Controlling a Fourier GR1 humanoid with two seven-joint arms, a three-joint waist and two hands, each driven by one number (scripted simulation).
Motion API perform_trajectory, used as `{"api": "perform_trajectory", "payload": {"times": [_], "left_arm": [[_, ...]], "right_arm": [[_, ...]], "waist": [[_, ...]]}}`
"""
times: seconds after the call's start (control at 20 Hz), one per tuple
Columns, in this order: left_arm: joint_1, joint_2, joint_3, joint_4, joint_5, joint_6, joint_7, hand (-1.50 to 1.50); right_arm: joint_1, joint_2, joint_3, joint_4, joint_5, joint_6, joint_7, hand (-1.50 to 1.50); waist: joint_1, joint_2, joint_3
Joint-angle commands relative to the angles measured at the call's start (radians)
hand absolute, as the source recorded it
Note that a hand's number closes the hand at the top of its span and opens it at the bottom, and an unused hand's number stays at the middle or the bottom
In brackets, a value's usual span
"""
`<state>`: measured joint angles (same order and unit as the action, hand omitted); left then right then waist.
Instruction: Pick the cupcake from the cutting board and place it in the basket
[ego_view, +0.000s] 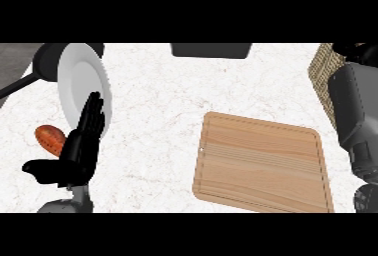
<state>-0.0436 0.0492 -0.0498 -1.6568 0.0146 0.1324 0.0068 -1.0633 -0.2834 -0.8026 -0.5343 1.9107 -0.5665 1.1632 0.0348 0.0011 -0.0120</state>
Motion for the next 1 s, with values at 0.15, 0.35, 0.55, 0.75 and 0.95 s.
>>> {"api": "perform_trajectory", "payload": {"times": [0.15,0.35,0.55,0.75,0.95], "left_arm": [[0.013,0.013,0.024,0.010,0.014,-0.012,-0.015,0.00],[-0.001,0.029,0.039,-0.003,0.034,-0.029,0.009,0.00],[0.061,-0.019,-0.023,-0.052,-0.014,0.011,-0.009,0.00],[-0.039,0.021,0.038,-0.017,0.018,-0.005,0.052,0.00],[0.001,0.037,0.052,-0.022,0.046,-0.043,0.017,0.00]], "right_arm": [[0.073,0.061,-0.042,-0.027,0.000,-0.117,0.164,1.50],[0.133,0.041,-0.091,-0.061,0.006,-0.166,0.161,1.50],[0.142,0.068,-0.121,-0.045,-0.004,-0.149,0.139,-1.50],[0.147,0.073,-0.116,-0.030,-0.003,-0.194,0.113,-1.50],[0.111,0.043,-0.097,-0.077,0.005,-0.212,0.084,-1.50]], "waist": [[-0.009,0.008,0.012],[-0.015,0.010,0.013],[-0.007,0.008,0.013],[-0.014,0.008,0.013],[-0.016,0.005,0.012]]}}
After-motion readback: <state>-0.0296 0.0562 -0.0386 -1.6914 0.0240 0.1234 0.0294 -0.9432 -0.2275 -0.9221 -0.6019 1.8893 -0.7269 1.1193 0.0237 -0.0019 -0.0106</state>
